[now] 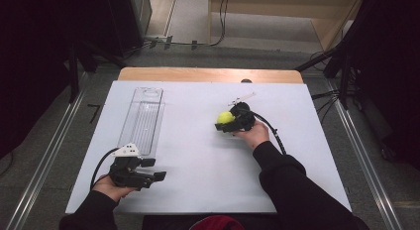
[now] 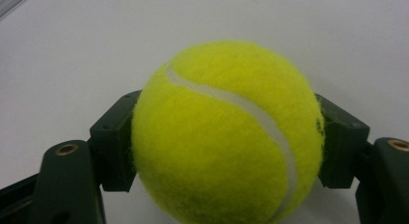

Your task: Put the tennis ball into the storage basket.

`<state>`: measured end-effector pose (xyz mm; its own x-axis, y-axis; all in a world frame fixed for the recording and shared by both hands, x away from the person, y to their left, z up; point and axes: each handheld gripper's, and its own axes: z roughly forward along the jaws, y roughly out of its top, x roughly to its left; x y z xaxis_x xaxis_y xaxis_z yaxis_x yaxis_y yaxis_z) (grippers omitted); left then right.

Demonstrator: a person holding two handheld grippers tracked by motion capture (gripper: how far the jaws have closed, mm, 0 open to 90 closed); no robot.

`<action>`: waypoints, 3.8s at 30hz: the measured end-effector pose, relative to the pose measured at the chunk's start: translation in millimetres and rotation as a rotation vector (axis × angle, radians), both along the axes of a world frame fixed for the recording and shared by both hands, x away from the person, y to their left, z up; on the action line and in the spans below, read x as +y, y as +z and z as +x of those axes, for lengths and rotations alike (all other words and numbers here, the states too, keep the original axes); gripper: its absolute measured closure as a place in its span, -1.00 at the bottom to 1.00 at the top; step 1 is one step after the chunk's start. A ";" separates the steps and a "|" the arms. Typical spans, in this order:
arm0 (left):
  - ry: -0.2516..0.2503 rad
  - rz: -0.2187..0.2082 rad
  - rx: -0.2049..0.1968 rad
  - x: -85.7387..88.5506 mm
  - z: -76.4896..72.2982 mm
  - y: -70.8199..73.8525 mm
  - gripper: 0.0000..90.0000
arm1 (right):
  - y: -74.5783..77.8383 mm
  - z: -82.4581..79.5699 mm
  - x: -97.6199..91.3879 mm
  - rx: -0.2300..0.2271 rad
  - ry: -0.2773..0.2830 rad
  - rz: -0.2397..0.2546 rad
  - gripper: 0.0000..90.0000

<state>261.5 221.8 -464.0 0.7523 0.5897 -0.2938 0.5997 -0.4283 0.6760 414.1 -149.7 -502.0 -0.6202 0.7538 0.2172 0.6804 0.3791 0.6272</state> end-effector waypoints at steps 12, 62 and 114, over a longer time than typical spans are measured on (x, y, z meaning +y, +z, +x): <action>0.000 0.001 -0.001 -0.2 0.0 0.1 -0.34 | 11.8 -1.0 -2.8 -0.021 0.000 0.028 -0.49; 0.000 0.000 -0.001 -0.5 0.1 0.0 -0.34 | 48.5 -14.4 10.0 -0.052 0.100 0.055 -0.48; 0.003 0.003 -0.001 0.1 0.8 -1.0 -0.34 | 43.1 -32.8 65.6 -0.015 0.209 0.088 -0.48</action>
<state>262.2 221.9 -465.0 0.7509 0.5930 -0.2908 0.6001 -0.4287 0.6753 381.3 -84.1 -458.8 -0.7647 0.5869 0.2661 0.5830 0.4541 0.6738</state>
